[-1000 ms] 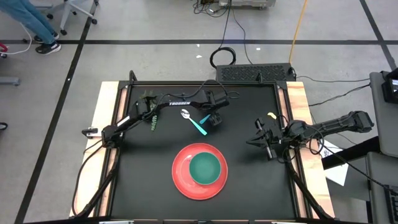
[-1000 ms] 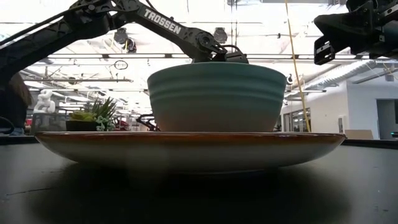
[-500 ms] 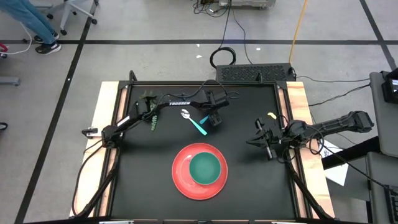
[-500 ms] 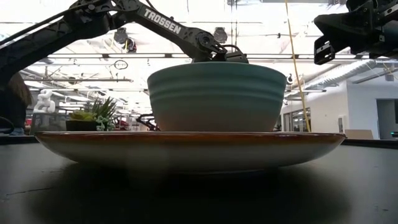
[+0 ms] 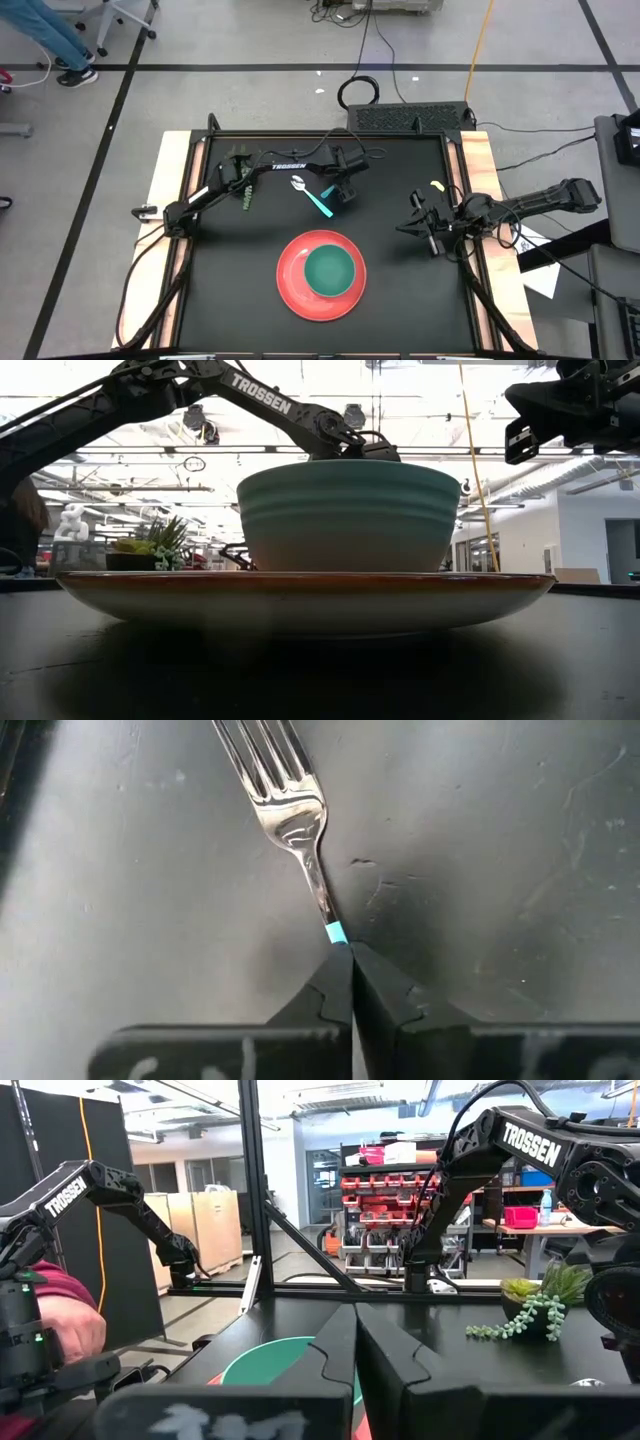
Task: Set table place
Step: Put the blue fork on the orange plate to the left of the green bowl
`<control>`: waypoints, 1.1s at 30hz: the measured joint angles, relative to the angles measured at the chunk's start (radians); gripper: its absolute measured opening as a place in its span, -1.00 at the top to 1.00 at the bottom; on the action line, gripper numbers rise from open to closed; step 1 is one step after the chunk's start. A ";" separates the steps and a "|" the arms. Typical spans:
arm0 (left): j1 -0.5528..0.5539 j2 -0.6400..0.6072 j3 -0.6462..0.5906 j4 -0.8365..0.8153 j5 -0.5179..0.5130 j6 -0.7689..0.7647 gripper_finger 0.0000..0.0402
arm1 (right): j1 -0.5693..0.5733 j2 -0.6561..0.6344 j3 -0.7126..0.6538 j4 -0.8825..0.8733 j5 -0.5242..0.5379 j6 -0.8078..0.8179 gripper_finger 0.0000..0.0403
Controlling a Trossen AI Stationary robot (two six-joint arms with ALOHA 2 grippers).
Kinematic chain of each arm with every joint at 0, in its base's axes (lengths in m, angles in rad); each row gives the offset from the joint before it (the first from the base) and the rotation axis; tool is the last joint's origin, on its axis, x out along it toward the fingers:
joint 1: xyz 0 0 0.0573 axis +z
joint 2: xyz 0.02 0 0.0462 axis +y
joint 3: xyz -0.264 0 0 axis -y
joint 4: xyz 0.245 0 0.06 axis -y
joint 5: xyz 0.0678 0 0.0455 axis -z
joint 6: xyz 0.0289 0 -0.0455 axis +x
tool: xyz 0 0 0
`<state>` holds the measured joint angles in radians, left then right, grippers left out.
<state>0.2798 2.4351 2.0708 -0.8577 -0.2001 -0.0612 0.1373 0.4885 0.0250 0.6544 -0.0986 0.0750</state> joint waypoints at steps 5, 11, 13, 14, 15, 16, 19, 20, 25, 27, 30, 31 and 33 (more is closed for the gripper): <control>0.000 0.000 0.000 0.000 0.013 0.000 0.98 | 0.000 0.000 0.000 0.000 0.000 0.000 1.00; 0.000 0.000 0.000 0.015 0.018 -0.013 0.98 | 0.000 0.000 0.000 0.000 0.000 0.000 1.00; -0.003 0.000 0.000 0.028 0.026 -0.011 0.98 | 0.000 0.000 0.000 0.000 0.000 0.000 1.00; -0.005 0.000 0.000 0.033 0.029 -0.006 0.97 | 0.000 0.000 0.000 0.000 0.000 0.000 1.00; -0.007 0.000 0.000 0.039 0.036 -0.001 0.95 | 0.000 0.000 0.000 0.000 0.000 0.000 1.00; -0.010 0.000 0.000 0.046 0.039 0.001 0.91 | 0.000 0.000 0.000 0.000 0.000 0.000 1.00; -0.015 0.000 0.000 0.050 0.044 0.004 0.76 | 0.000 0.000 0.000 -0.001 0.000 0.000 1.00; -0.016 0.000 0.000 0.050 0.043 0.005 0.69 | 0.000 0.000 0.000 -0.001 -0.002 0.002 1.00; -0.014 0.000 0.000 0.051 0.037 0.003 0.28 | 0.000 0.000 0.000 -0.010 -0.006 0.010 1.00; -0.012 0.000 0.000 0.052 0.035 0.000 0.10 | 0.000 0.000 0.000 -0.009 -0.006 -0.005 1.00; -0.012 0.000 0.000 0.065 0.035 -0.011 -0.13 | 0.000 0.000 0.000 -0.009 -0.006 -0.015 1.00; -0.011 0.000 0.000 0.070 0.035 -0.011 -0.19 | 0.000 0.000 0.000 -0.008 -0.006 -0.020 1.00; -0.011 0.000 0.000 0.071 0.035 -0.006 -0.30 | 0.000 0.000 0.000 -0.008 -0.007 -0.031 1.00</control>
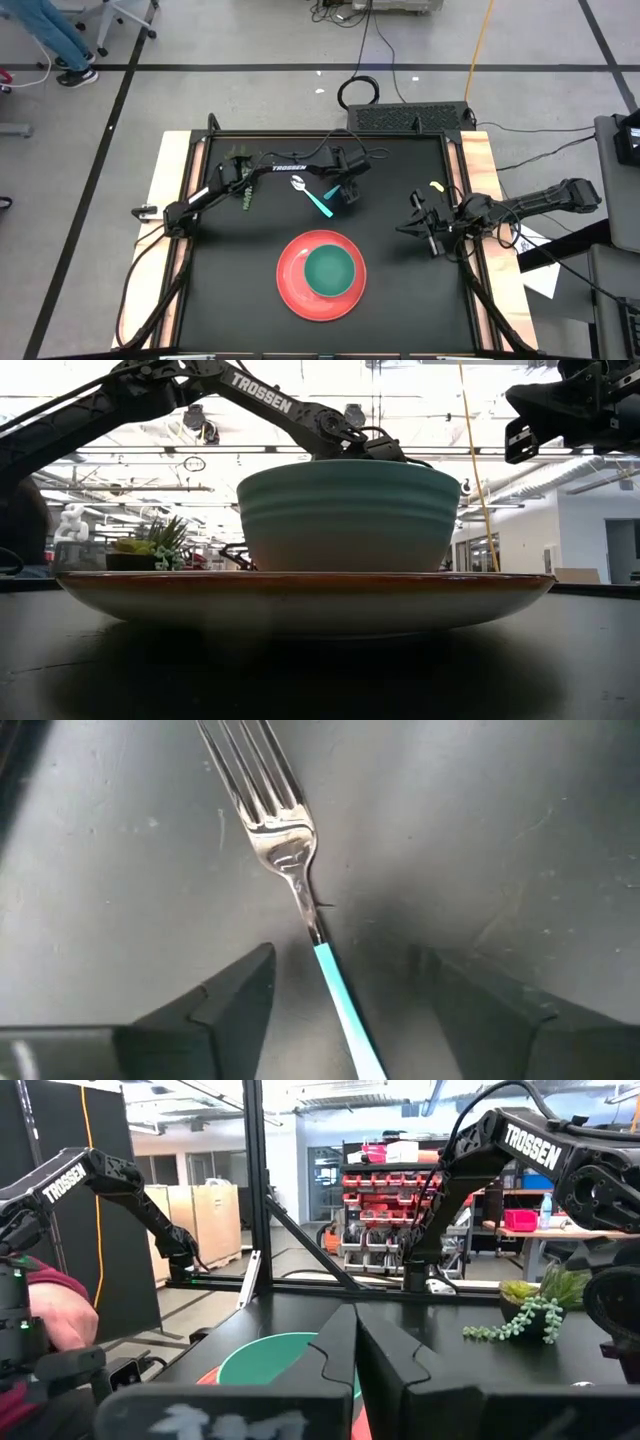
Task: Set table place
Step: Put the blue fork on the orange plate to the left of the green bowl
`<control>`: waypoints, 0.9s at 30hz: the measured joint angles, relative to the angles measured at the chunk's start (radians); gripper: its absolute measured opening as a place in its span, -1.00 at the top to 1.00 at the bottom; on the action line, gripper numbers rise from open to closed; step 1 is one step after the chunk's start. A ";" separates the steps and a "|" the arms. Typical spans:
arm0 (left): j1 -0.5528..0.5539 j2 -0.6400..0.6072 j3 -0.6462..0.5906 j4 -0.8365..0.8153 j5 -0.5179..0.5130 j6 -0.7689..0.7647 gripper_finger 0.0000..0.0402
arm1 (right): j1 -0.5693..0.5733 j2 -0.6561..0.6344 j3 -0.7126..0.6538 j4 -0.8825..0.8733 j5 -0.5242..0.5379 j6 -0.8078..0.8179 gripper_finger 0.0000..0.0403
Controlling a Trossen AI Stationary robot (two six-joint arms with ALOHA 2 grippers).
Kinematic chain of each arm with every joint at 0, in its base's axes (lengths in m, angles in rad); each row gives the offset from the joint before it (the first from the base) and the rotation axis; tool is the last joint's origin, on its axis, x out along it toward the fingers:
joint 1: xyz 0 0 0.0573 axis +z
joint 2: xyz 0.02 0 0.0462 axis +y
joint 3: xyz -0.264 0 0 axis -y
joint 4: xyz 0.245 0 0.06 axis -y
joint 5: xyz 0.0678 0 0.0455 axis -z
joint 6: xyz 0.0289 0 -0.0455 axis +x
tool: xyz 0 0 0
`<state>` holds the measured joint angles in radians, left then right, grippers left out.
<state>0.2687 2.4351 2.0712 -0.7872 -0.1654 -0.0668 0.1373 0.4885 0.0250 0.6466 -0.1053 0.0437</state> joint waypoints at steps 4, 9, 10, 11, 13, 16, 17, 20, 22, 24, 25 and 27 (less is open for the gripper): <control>0.000 0.000 0.000 0.001 0.000 0.012 -0.43 | 0.000 0.000 0.000 0.000 0.000 -0.003 1.00; 0.001 0.000 0.000 0.035 -0.024 0.032 -0.46 | 0.000 0.000 0.000 0.011 0.000 -0.001 1.00; 0.001 0.000 0.000 0.046 -0.036 0.032 -0.46 | 0.000 0.000 0.000 0.017 0.000 0.004 1.00; 0.001 0.000 0.000 0.055 -0.047 0.033 -0.46 | 0.000 0.000 0.000 0.022 0.000 0.008 1.00; 0.002 0.000 0.000 0.062 -0.057 0.041 -0.46 | 0.000 0.000 0.000 0.030 0.000 0.021 1.00; 0.003 0.000 0.000 0.060 -0.055 0.049 -0.46 | 0.000 0.000 0.000 0.031 0.000 0.024 1.00; 0.003 0.000 0.000 0.059 -0.052 0.052 -0.46 | 0.000 0.000 0.000 0.031 0.000 0.029 1.00; 0.003 0.000 0.000 0.059 -0.046 0.062 -0.46 | 0.000 0.000 0.000 0.031 0.000 0.044 1.00; 0.003 0.000 0.000 0.059 -0.046 0.062 -0.46 | 0.000 0.000 0.000 0.031 0.000 0.047 1.00; 0.003 0.000 0.000 0.059 -0.046 0.063 -0.46 | 0.000 0.000 0.000 0.031 0.000 0.047 1.00; 0.003 0.000 0.000 0.060 -0.046 0.063 -0.46 | 0.000 0.000 0.000 0.031 0.000 0.047 1.00; 0.003 0.000 0.000 0.060 -0.045 0.063 -0.46 | 0.000 0.000 0.000 0.031 0.000 0.050 1.00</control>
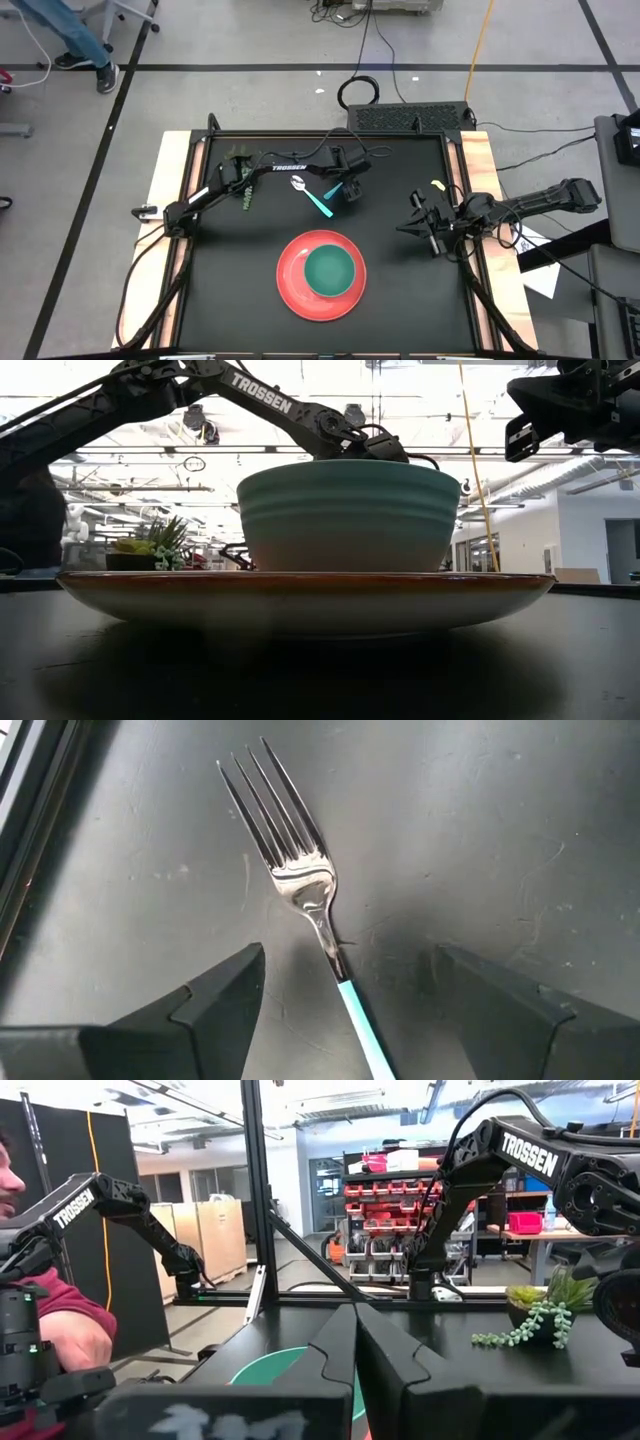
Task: Set table place
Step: Put the blue fork on the orange plate to the left of the green bowl
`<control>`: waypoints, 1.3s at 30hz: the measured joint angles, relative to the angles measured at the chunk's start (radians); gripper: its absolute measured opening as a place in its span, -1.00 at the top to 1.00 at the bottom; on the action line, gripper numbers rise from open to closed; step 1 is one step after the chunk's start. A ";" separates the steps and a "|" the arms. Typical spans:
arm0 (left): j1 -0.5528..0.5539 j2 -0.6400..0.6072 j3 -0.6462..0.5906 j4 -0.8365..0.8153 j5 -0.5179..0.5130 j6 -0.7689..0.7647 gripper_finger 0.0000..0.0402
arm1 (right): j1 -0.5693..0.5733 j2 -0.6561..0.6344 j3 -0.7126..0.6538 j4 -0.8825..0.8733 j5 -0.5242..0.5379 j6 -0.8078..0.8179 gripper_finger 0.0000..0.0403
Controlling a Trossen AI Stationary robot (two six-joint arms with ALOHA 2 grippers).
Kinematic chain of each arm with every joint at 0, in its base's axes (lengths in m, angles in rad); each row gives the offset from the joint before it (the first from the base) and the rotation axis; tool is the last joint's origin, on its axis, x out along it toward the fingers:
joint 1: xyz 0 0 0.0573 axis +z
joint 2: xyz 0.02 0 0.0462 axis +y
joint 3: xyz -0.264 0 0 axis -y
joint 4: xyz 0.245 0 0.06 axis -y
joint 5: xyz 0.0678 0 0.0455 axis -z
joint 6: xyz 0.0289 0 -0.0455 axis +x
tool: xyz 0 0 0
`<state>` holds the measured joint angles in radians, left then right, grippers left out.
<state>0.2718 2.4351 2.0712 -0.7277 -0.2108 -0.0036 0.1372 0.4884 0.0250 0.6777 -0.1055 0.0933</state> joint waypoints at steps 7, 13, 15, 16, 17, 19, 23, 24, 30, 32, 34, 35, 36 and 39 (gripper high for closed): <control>0.000 0.000 0.000 0.000 0.000 -0.001 -0.46 | 0.000 0.000 0.000 0.000 0.000 0.000 1.00; 0.000 0.000 0.000 0.000 0.001 -0.005 -0.46 | 0.000 0.000 0.000 0.000 0.000 0.017 1.00; 0.000 0.000 0.000 0.000 0.001 -0.005 -0.46 | 0.000 0.000 0.000 0.000 0.000 0.019 1.00; 0.000 0.000 0.000 0.000 0.001 -0.005 -0.46 | 0.000 0.000 0.000 0.000 0.000 0.019 1.00; 0.000 0.000 0.000 0.000 0.002 -0.005 -0.46 | 0.000 0.000 0.000 0.000 0.000 0.019 1.00; 0.000 0.000 0.000 0.000 0.002 -0.008 -0.46 | 0.000 0.000 0.000 0.000 0.000 0.019 1.00; 0.000 0.000 0.000 -0.001 0.006 -0.017 -0.46 | 0.000 0.000 0.000 0.005 0.000 0.019 1.00; 0.000 0.000 0.000 -0.001 0.009 -0.018 -0.46 | 0.000 0.000 0.000 0.005 0.000 0.019 1.00; 0.000 0.000 0.000 -0.003 0.030 -0.032 -0.46 | 0.000 0.000 0.000 0.009 0.000 0.016 1.00; 0.000 0.000 0.000 -0.006 0.031 -0.037 -0.46 | 0.000 0.000 0.000 0.015 0.000 -0.002 1.00; 0.000 0.000 0.000 -0.013 0.031 -0.044 -0.46 | 0.000 0.000 0.000 0.014 0.000 -0.028 1.00; 0.000 0.000 0.000 -0.014 0.030 -0.047 -0.46 | 0.000 0.000 0.000 0.014 0.000 -0.043 1.00; 0.000 0.000 0.000 -0.015 0.030 -0.048 -0.46 | 0.000 0.000 0.000 0.014 0.000 -0.053 1.00; 0.000 0.000 0.000 -0.016 0.030 -0.047 -0.46 | 0.000 0.001 0.000 -0.011 0.000 -0.028 1.00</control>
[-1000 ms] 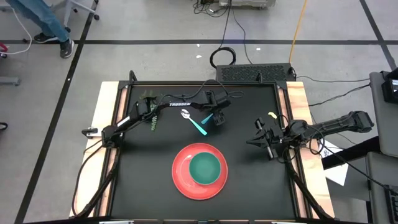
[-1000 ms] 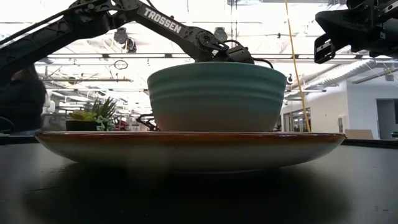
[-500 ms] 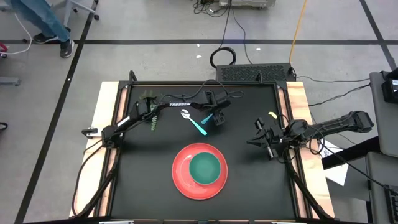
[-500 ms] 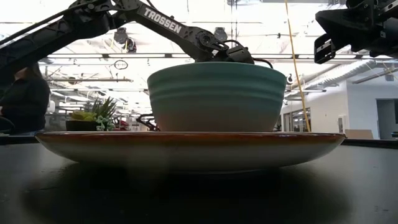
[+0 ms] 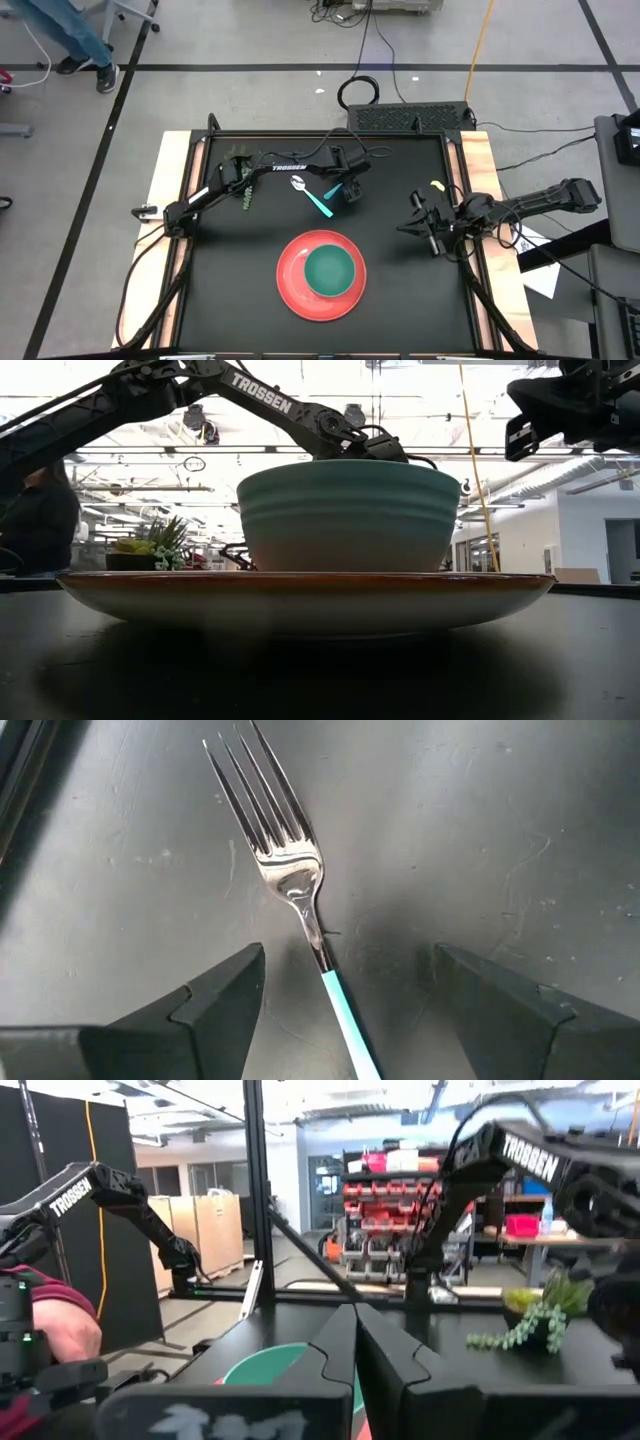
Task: Set table place
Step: Put the blue fork on the orange plate to the left of the green bowl
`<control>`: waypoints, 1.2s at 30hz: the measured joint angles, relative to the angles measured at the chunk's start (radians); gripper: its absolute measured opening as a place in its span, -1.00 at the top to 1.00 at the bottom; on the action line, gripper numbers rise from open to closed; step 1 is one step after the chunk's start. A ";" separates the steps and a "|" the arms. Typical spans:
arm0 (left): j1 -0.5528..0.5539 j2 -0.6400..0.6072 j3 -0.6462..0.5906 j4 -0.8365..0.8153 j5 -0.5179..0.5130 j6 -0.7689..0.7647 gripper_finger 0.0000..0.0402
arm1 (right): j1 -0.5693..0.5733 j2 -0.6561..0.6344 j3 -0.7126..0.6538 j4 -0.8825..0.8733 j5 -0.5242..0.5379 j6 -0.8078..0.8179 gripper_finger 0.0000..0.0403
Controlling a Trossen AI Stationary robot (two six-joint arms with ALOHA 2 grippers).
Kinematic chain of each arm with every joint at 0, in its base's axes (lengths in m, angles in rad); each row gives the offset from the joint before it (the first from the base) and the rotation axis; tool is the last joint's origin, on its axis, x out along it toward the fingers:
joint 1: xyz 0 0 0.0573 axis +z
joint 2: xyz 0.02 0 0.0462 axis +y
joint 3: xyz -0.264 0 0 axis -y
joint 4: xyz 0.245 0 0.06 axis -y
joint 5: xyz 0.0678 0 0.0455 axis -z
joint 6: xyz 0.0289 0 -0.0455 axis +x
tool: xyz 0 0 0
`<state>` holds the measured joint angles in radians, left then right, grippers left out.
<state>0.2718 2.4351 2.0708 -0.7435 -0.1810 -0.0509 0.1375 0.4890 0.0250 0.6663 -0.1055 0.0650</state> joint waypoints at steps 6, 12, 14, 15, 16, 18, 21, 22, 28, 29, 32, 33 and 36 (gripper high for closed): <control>0.000 0.000 0.000 0.021 -0.001 0.008 -0.46 | 0.000 0.001 0.000 -0.042 0.000 0.008 1.00; 0.004 0.000 0.000 0.026 0.009 -0.015 -0.46 | 0.000 0.001 0.000 -0.077 0.000 -0.002 1.00; 0.011 0.000 0.000 0.004 0.043 -0.038 -0.46 | 0.000 0.001 0.000 -0.075 0.000 -0.007 1.00; 0.012 0.000 0.000 -0.007 0.041 -0.042 -0.46 | 0.000 0.001 0.000 -0.074 0.000 -0.010 1.00; 0.013 0.000 0.000 -0.016 0.040 -0.049 -0.46 | 0.000 0.001 0.000 -0.073 0.000 -0.013 1.00; 0.012 0.000 0.000 -0.024 0.033 -0.061 -0.46 | 0.000 0.001 0.000 -0.073 0.000 -0.020 1.00; 0.011 0.000 0.000 -0.026 0.030 -0.075 -0.46 | 0.000 0.001 0.000 -0.070 0.000 -0.032 1.00; 0.011 0.000 0.000 -0.026 0.026 -0.075 -0.46 | 0.000 0.001 0.000 -0.064 0.001 -0.035 1.00; 0.015 0.000 0.000 -0.019 0.023 -0.071 -0.46 | 0.000 0.001 0.000 -0.053 0.002 -0.017 1.00; 0.015 0.000 0.000 -0.015 0.023 -0.070 -0.46 | 0.000 0.001 0.000 -0.053 0.002 -0.007 1.00; 0.017 0.000 0.003 -0.015 0.007 -0.076 -0.46 | 0.000 0.001 0.000 -0.051 0.003 0.025 1.00; 0.018 0.000 0.011 -0.026 0.004 -0.088 -0.46 | 0.000 0.000 0.000 -0.049 0.003 0.031 1.00; 0.026 0.000 0.043 -0.079 0.011 -0.131 -0.46 | 0.000 0.000 0.000 -0.041 0.003 0.039 1.00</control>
<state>0.2976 2.4351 2.1139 -0.8230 -0.1705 -0.1818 0.1371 0.4892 0.0250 0.6250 -0.1020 0.1040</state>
